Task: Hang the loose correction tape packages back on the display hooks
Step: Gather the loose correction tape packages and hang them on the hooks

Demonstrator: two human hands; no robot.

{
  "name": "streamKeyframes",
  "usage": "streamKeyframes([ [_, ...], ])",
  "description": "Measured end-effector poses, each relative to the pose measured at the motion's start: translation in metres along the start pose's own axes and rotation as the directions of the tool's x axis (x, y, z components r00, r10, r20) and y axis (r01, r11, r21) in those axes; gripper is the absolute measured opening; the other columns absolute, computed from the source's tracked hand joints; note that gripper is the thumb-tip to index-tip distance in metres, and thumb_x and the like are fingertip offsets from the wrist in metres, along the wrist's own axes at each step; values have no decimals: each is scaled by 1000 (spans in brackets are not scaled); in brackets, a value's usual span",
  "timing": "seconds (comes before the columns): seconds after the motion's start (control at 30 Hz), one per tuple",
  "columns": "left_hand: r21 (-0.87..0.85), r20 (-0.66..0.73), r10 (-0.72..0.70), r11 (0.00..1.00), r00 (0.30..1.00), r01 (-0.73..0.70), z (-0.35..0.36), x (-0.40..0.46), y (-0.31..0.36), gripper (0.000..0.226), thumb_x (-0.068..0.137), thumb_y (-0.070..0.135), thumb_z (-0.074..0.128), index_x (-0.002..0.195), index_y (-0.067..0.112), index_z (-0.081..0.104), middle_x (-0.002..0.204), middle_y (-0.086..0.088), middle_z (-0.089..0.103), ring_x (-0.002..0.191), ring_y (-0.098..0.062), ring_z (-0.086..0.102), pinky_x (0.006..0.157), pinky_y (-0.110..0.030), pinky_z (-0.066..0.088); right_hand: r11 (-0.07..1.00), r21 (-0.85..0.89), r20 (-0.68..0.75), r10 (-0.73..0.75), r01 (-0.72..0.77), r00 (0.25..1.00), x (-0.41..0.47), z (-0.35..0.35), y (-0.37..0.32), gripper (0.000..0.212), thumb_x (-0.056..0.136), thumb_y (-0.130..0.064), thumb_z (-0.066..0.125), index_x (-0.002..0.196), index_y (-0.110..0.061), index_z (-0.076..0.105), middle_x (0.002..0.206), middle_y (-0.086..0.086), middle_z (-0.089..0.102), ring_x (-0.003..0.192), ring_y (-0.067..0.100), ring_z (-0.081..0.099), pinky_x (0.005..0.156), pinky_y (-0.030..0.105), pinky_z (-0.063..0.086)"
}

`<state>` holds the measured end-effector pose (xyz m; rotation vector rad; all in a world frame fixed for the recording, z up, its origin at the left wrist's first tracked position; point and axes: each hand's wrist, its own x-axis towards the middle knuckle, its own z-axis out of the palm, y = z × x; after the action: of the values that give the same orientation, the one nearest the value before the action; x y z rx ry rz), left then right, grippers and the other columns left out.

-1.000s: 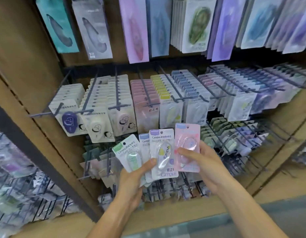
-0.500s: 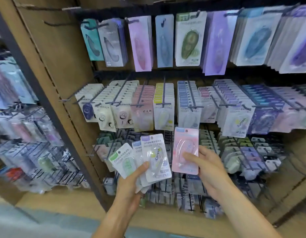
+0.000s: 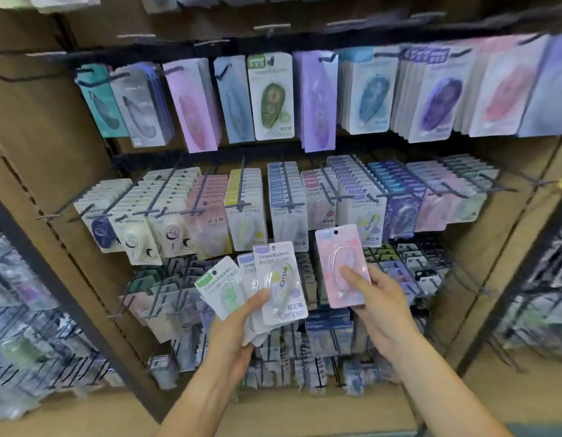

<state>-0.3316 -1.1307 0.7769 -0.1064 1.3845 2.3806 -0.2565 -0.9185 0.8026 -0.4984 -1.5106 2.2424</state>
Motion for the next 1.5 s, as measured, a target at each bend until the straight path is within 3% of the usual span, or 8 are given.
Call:
streamKeyframes([
  [0.23,-1,35,3,1000,999,-3,11,10,-4,65,69,12,85,132,16,66,123,-10,77,111,-32,75,76,-43,67,999,51,23,-9,8,1000,21,9,-11,27,96,-15,68,123,-19,71,116,4,77,113,27,71,98,46,54],
  [0.43,32,23,14,999,1000,-15,6,8,4,65,70,14,85,132,16,67,121,-9,78,111,-31,75,89,-47,62,998,64,35,-23,21,999,31,21,-18,24,96,-14,67,119,-19,71,115,5,78,103,19,74,90,38,56],
  [0.9,1,61,12,1000,998,-12,18,12,8,65,71,9,83,134,16,67,120,-8,78,105,-28,77,71,-39,66,1000,16,-102,-2,4,995,49,29,-21,18,92,-25,76,107,-15,76,110,4,78,110,25,71,108,48,49],
  [1.0,-13,68,7,1000,998,-6,19,12,8,63,71,9,82,132,17,67,121,-9,78,103,-28,77,72,-40,67,995,84,-230,78,-60,970,69,48,-28,31,84,-27,85,105,-9,70,105,1,72,109,22,65,108,46,49],
  [1.13,-15,74,3,1000,997,-2,19,11,10,63,71,10,82,132,17,67,119,-9,78,104,-29,77,76,-42,66,958,267,-327,191,-104,925,92,70,-37,70,79,-19,89,135,-8,50,106,4,60,87,19,62,66,28,56],
  [1.27,-16,77,12,1000,997,-10,20,11,13,60,71,8,83,128,17,69,118,-9,79,102,-28,78,75,-42,66,967,195,-368,225,-161,902,90,66,-20,79,73,-33,93,137,-9,52,117,13,66,101,24,68,78,31,60],
  [1.4,1,81,-7,1000,997,7,24,12,6,56,73,7,82,127,16,69,118,-10,79,105,-29,77,81,-44,65,986,-74,-233,130,-151,964,37,51,-5,49,77,-47,87,108,-12,72,98,4,77,91,21,73,86,37,61],
  [1.5,29,108,-59,998,992,56,34,12,-4,54,77,6,82,128,15,69,119,-12,78,104,-31,77,74,-41,65,984,-167,-28,61,-64,998,-1,43,4,31,81,-33,86,105,-16,77,96,1,80,90,15,76,70,21,59],
])
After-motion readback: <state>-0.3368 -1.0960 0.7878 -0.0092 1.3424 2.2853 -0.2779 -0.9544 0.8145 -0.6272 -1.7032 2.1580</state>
